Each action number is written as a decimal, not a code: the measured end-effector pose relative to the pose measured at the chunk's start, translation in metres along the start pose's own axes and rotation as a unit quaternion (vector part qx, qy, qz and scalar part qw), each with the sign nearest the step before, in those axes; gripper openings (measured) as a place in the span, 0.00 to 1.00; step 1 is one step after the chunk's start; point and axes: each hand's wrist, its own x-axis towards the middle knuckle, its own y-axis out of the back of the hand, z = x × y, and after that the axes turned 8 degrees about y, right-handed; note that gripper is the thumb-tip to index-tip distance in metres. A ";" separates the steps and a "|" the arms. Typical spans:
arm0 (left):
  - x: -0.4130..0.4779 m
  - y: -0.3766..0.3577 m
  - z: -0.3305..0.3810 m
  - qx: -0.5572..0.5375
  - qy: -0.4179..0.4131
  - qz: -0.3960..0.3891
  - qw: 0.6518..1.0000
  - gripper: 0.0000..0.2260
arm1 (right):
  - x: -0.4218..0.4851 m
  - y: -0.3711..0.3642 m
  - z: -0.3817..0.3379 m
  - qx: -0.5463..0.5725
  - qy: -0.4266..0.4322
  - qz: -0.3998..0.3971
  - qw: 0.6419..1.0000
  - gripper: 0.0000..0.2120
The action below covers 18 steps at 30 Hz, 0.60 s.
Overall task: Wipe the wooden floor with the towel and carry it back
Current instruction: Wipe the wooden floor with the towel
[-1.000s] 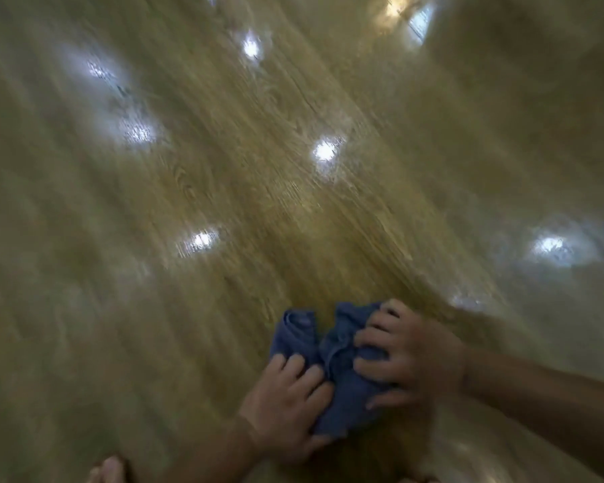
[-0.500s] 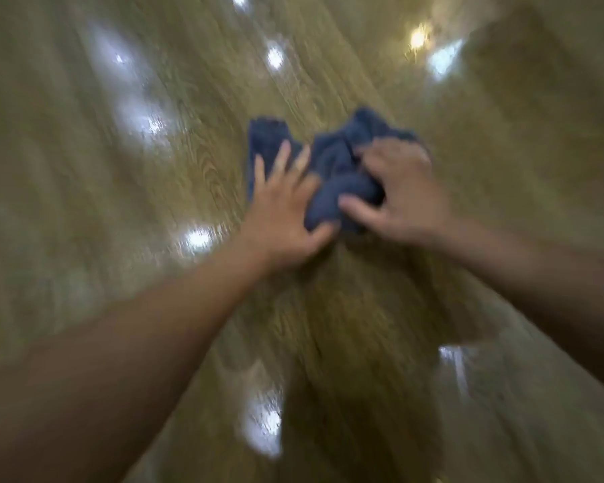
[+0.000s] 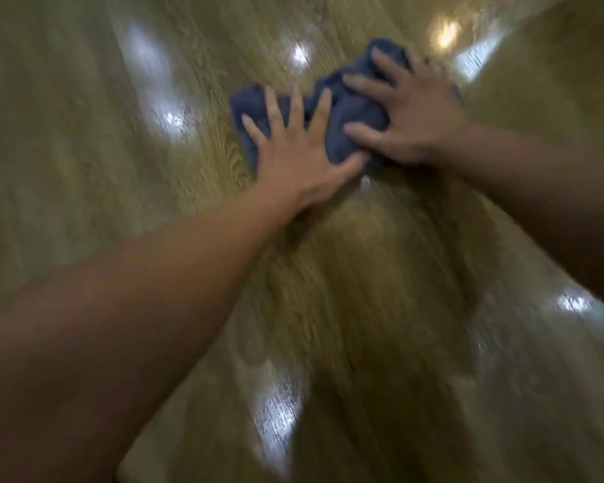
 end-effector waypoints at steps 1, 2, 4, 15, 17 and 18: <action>0.011 0.006 0.003 -0.002 0.014 -0.020 1.000 0.46 | 0.010 0.003 0.001 0.005 -0.016 -0.021 1.000 0.40; 0.014 0.008 0.005 -0.006 0.021 -0.028 0.999 0.46 | 0.010 0.004 0.001 0.015 -0.024 -0.034 0.999 0.40; -0.017 0.007 0.004 -0.024 0.012 -0.010 1.000 0.45 | -0.016 0.008 -0.007 0.035 -0.022 -0.030 0.999 0.39; -0.238 -0.046 -0.016 -0.105 -0.081 0.011 0.991 0.39 | -0.195 -0.019 -0.098 0.086 0.150 0.007 0.985 0.32; -0.191 -0.039 -0.025 -0.114 -0.075 0.039 0.990 0.40 | -0.123 -0.017 -0.070 0.071 0.197 0.014 0.978 0.32; -0.159 -0.033 -0.030 -0.108 -0.058 0.063 0.990 0.40 | -0.084 -0.017 -0.059 0.052 0.204 0.024 0.977 0.32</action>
